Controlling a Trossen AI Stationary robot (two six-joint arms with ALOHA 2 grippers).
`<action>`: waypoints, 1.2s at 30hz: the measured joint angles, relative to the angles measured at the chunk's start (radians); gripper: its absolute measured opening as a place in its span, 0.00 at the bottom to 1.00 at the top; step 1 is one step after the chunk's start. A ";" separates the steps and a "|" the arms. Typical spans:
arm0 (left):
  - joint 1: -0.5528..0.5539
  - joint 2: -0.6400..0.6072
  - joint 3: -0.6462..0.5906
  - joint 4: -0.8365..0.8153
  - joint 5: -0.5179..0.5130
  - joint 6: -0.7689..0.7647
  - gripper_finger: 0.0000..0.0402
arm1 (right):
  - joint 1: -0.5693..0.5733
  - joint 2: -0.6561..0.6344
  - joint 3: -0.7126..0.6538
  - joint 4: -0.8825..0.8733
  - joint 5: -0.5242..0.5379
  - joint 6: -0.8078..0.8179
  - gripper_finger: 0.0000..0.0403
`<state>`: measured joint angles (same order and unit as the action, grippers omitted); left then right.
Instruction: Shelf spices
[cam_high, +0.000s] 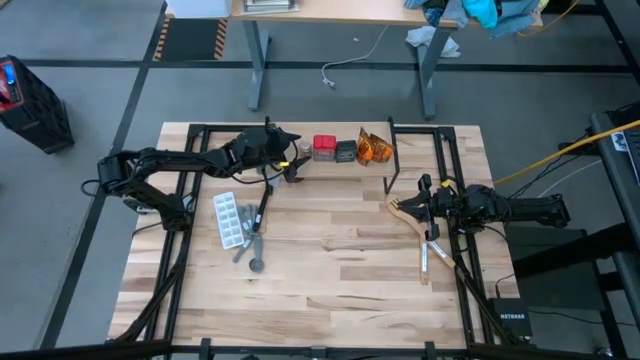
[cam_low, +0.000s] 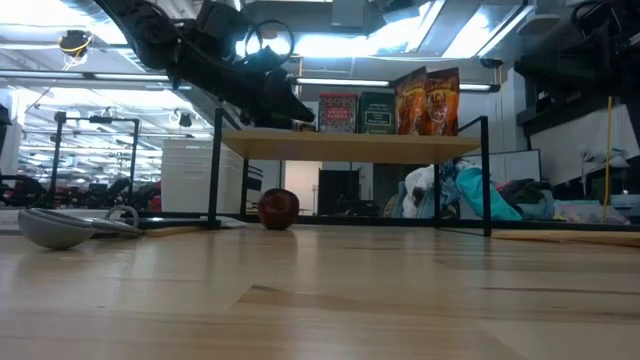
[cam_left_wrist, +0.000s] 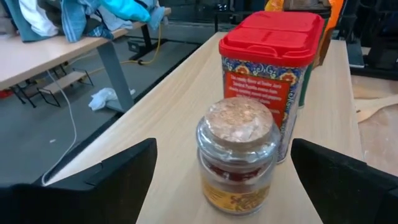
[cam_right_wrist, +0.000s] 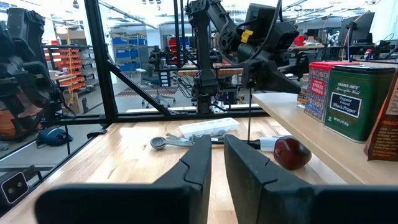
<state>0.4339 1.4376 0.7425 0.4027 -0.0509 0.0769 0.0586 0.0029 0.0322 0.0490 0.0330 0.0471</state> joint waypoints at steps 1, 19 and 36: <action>0.000 0.000 0.000 0.000 0.000 0.003 0.90 | 0.000 0.000 0.000 0.000 0.000 0.000 0.13; 0.000 0.000 0.000 -0.057 0.001 0.002 0.67 | 0.000 0.000 0.000 0.000 0.000 0.000 0.13; -0.013 0.000 0.000 -0.080 -0.001 0.005 0.34 | 0.000 0.000 0.000 0.000 0.000 0.000 0.13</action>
<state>0.4205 1.4372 0.7425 0.3224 -0.0521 0.0818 0.0587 0.0029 0.0322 0.0490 0.0330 0.0474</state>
